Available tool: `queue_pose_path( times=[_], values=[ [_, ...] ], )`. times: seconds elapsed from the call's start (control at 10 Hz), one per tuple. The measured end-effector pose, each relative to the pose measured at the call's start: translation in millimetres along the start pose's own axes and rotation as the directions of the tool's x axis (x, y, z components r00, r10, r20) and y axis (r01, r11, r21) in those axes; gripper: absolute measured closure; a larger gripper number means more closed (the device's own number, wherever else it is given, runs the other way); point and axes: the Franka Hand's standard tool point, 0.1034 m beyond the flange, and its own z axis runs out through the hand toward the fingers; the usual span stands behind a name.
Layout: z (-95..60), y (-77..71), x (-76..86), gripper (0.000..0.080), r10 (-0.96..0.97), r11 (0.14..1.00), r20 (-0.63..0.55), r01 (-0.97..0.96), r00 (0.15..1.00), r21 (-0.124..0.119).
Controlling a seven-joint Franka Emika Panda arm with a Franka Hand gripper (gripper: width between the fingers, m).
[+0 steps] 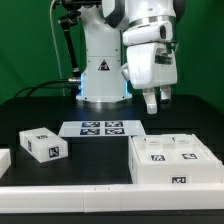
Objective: Assemble cabinet
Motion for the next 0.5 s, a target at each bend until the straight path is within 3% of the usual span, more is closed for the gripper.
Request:
queue_pose_path(
  times=[0.2, 0.5],
  values=[
    [0.2, 0.6, -1.2, 0.0003, 0.103, 0.995, -0.002, -0.103, 0.995, 0.002],
    [6.3, -3.9, -6.9, 0.0003, 0.514, 0.857, -0.003, -0.514, 0.858, 0.021]
  ],
)
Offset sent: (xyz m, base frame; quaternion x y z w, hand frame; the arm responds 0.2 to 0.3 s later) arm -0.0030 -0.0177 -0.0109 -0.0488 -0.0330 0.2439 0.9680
